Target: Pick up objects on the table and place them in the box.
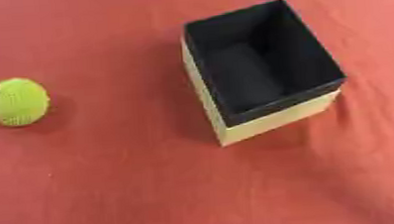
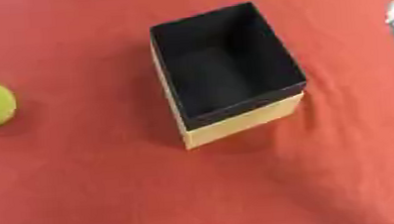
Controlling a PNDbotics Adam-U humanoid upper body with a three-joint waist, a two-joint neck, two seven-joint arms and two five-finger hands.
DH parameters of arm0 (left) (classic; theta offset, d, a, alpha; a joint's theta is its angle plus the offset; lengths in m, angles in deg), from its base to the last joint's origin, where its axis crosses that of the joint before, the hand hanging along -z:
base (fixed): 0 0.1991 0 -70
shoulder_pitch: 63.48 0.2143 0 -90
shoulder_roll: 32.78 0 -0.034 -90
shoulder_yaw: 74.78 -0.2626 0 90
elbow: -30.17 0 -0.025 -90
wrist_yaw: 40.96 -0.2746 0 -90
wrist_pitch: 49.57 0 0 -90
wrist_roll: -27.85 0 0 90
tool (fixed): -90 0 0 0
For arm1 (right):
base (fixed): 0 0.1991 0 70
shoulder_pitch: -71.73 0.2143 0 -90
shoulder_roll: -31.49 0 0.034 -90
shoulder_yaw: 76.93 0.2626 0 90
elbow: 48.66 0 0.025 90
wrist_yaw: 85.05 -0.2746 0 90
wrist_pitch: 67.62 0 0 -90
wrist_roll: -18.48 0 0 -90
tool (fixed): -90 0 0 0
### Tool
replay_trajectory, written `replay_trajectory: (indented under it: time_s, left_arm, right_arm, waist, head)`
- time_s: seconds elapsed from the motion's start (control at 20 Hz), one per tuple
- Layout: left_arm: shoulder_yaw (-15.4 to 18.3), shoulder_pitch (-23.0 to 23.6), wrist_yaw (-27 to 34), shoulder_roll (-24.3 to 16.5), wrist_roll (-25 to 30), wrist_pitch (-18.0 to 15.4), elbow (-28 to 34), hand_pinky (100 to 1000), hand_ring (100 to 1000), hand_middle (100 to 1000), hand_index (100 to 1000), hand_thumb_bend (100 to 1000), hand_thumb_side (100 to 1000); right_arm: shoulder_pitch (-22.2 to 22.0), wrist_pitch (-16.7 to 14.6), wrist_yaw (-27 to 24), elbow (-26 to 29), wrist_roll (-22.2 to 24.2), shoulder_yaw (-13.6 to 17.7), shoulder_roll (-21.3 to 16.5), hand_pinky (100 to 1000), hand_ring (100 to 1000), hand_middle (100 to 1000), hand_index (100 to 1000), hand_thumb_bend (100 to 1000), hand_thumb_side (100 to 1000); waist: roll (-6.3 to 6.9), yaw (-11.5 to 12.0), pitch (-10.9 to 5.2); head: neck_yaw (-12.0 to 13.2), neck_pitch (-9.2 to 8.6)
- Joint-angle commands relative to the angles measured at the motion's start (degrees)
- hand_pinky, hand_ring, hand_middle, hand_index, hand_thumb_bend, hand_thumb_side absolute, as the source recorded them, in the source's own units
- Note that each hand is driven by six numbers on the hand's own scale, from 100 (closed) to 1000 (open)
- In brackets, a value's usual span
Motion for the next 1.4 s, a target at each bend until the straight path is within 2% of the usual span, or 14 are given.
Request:
replay_trajectory:
  time_s: [0.05, 0.5, 0.75, 0.9, 1.1, 1.25, 1.4]
  left_arm:
    - [1.11, -0.11, 0.12, -1.04, 0.11, -0.08, 0.81, 730, 685, 709, 799, 158, 431]
    - [0.66, -0.86, -0.77, -1.62, 1.81, 0.4, 0.81, 735, 686, 708, 803, 161, 438]
    - [-0.95, -2.58, -2.33, -4.69, 5.15, 3.57, 0.09, 742, 693, 711, 816, 194, 461]
    - [-3.16, -4.5, -4.36, -7.33, 7.6, 6.04, -2.61, 770, 723, 737, 848, 225, 504]
    - [-7.97, -8.09, -7.69, -10.94, 11.01, 8.37, -6.58, 839, 780, 789, 905, 265, 615]
    - [-12.03, -11.24, -10.21, -12.71, 13.54, 6.77, -10.4, 879, 810, 810, 923, 290, 627]
    - [-15.56, -14.29, -12.73, -13.13, 16.05, 4.45, -14.45, 913, 840, 838, 936, 341, 573]
  right_arm:
    - [0.53, -0.11, 0.07, 0.89, -0.01, 0.37, -1.7, 744, 803, 630, 779, 100, 652]
    - [0.52, -0.2, -0.14, 0.89, -0.29, 0.31, -1.51, 743, 800, 628, 779, 100, 654]
    - [0.65, -0.21, -0.18, 0.89, -0.19, 0.16, -1.5, 743, 800, 628, 778, 100, 655]
    - [0.8, -0.23, -0.25, 0.89, -0.07, 0.02, -1.51, 743, 799, 628, 778, 100, 655]
    - [1.27, -0.33, -0.39, 0.89, 0.29, -0.34, -1.4, 743, 798, 628, 777, 100, 654]
    - [1.59, -0.39, -0.45, 0.89, 0.63, -0.6, -1.38, 743, 797, 628, 778, 100, 654]
    - [1.79, -0.4, -0.53, 0.89, 0.87, -0.76, -1.36, 743, 797, 628, 778, 100, 653]
  waist:
    - [0.15, -0.06, -1.19]
    - [0.27, -0.18, -1.15]
    - [0.41, -0.36, -1.26]
    - [0.5, -0.61, -1.33]
    - [0.66, -1.1, -1.47]
    - [0.73, -1.38, -1.58]
    - [0.75, -1.53, -1.67]
  head:
    - [0.15, 0.0]
    - [0.21, 0.39]
    - [0.63, 0.35]
    - [0.84, 0.39]
    - [1.63, 0.67]
    - [2.2, 0.81]
    - [2.48, 0.93]
